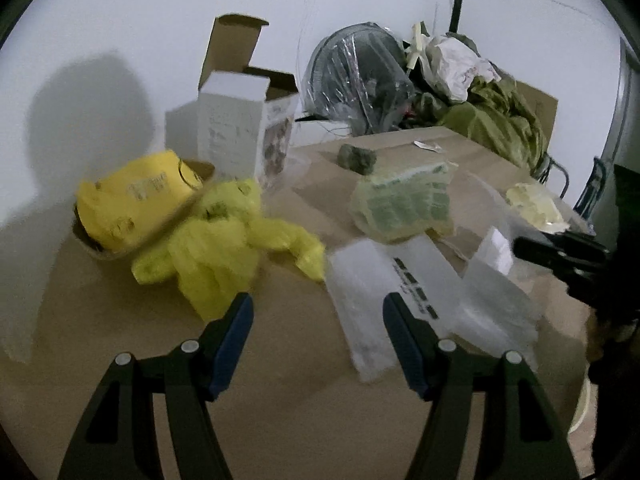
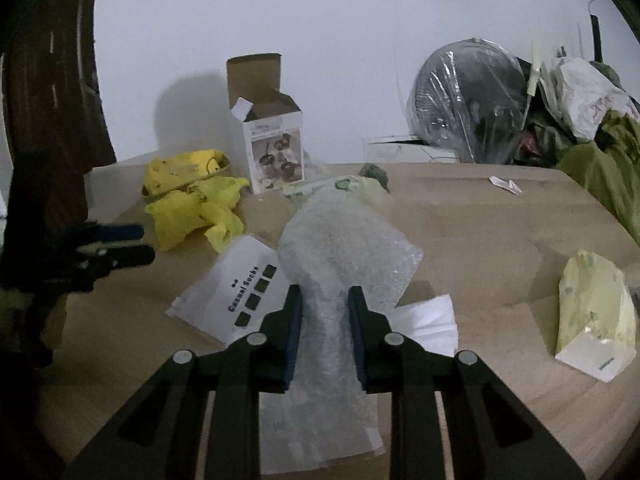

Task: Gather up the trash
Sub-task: 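Grasp the clear bubble wrap with the right tool while the left tool grasps the yellow plastic bag, then carry the bubble wrap and yellow bag in both tools over the cream bucket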

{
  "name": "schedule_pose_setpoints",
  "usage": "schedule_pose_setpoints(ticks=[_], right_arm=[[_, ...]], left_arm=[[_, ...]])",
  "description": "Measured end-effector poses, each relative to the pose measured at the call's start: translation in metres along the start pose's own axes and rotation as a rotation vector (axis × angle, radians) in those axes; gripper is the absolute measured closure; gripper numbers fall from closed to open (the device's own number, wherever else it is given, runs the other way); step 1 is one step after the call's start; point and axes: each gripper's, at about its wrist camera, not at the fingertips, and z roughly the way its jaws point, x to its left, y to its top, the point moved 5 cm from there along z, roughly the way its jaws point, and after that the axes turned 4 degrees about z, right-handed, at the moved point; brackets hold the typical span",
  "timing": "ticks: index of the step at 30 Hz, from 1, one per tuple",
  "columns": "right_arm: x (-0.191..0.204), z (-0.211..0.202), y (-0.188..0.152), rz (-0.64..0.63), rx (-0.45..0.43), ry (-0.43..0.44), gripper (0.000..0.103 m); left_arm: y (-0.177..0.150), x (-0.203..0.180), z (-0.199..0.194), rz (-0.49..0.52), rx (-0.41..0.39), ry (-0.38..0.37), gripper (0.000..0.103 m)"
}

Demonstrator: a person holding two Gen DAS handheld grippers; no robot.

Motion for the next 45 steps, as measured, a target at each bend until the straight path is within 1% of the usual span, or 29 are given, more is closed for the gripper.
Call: schedule_pose_setpoints(ticks=[4,8,12,13,15,19,20,22,25,26,28,30,31,34,36,40,45], right_arm=[[-0.002,-0.003,0.005,0.004,-0.015,0.010,0.082],[-0.012,-0.010,0.005,0.022,-0.031,-0.002,0.082],[-0.026,-0.012,0.000,0.041,-0.017,-0.028,0.082],[-0.029,-0.012,-0.001,0.047,-0.013,-0.035,0.082],[-0.037,-0.015,-0.003,0.057,-0.015,-0.046,0.082],[-0.048,-0.025,-0.008,0.067,-0.020,-0.072,0.082],[-0.053,-0.028,-0.009,0.073,-0.022,-0.082,0.082],[-0.059,-0.033,-0.011,0.081,-0.024,-0.098,0.082],[-0.066,-0.041,-0.015,0.093,-0.030,-0.115,0.082],[-0.067,-0.044,-0.017,0.095,-0.031,-0.120,0.082],[-0.068,-0.048,-0.020,0.096,-0.033,-0.124,0.082],[-0.067,-0.052,-0.024,0.097,-0.033,-0.127,0.082],[-0.067,-0.053,-0.026,0.098,-0.033,-0.128,0.082],[-0.063,-0.059,-0.034,0.097,-0.035,-0.128,0.082],[-0.061,-0.061,-0.039,0.095,-0.029,-0.130,0.082],[-0.054,-0.072,-0.044,0.087,-0.037,-0.128,0.082],[-0.045,-0.086,-0.049,0.067,-0.054,-0.134,0.082]], left_arm=[[0.021,0.015,0.006,0.063,0.015,0.039,0.035],[0.041,0.025,0.020,0.130,0.040,0.075,0.035],[0.057,0.030,0.035,0.211,0.051,0.115,0.035],[0.057,0.030,0.039,0.220,0.057,0.120,0.035],[0.058,0.032,0.052,0.247,0.095,0.137,0.035],[0.047,0.028,0.074,0.361,0.156,0.195,0.035],[0.045,0.029,0.077,0.368,0.166,0.201,0.035],[0.039,0.031,0.081,0.365,0.189,0.188,0.035],[0.034,0.033,0.083,0.367,0.195,0.190,0.036],[0.033,0.032,0.081,0.372,0.189,0.184,0.040],[0.031,0.031,0.079,0.371,0.188,0.172,0.066],[0.029,0.029,0.075,0.358,0.182,0.167,0.073],[0.029,0.028,0.071,0.352,0.166,0.166,0.077],[0.027,0.018,0.056,0.359,0.119,0.170,0.081],[0.027,0.013,0.042,0.332,0.084,0.151,0.082],[0.028,0.008,0.015,0.302,0.018,0.129,0.083],[0.032,0.000,-0.027,0.263,-0.085,0.112,0.083]])
